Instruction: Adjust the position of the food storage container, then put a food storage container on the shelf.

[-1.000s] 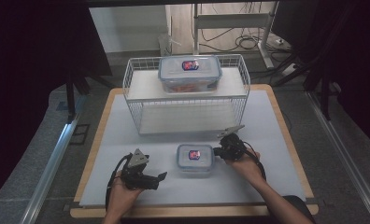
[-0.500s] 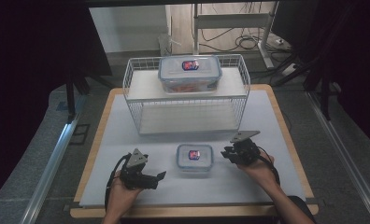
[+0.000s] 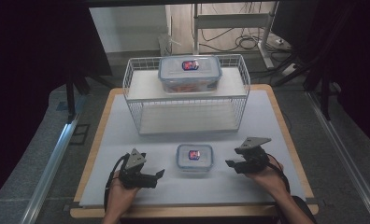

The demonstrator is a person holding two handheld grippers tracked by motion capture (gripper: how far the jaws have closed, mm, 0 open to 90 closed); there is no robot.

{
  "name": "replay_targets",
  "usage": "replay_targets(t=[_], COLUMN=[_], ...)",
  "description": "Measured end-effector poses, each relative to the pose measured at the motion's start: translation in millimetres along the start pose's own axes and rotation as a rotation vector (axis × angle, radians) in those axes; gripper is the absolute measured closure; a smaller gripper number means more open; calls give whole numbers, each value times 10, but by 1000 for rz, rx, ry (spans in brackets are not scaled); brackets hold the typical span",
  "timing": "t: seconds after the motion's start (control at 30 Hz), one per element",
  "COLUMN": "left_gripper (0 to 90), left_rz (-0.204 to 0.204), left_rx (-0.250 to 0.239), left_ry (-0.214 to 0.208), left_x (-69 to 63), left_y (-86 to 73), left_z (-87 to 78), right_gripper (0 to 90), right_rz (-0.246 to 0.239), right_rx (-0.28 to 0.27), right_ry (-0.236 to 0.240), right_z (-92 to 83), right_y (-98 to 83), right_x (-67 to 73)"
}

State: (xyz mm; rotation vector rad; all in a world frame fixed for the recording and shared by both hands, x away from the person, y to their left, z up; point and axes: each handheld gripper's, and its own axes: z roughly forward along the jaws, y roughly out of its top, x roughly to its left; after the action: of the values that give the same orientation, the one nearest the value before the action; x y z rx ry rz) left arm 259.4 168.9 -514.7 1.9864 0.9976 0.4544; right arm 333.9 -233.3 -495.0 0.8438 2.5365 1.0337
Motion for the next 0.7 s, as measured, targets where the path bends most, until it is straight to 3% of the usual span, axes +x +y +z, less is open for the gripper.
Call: replay_targets(t=[0.17, 0.33, 0.7], left_gripper=[55, 49, 50], left_rz=[25, 29, -3], left_rx=[6, 20, 46], left_ry=[13, 11, -4], left_x=[-9, -18, -15], left_y=[-1, 1, 28], left_z=[18, 31, 25], right_gripper=[242, 209, 195], right_rz=[13, 10, 25], right_rx=[-13, 1, -7], right_ry=[-2, -8, -23], right_z=[-26, 13, 21], right_y=[-75, -99, -89], right_x=[-29, -62, -76])
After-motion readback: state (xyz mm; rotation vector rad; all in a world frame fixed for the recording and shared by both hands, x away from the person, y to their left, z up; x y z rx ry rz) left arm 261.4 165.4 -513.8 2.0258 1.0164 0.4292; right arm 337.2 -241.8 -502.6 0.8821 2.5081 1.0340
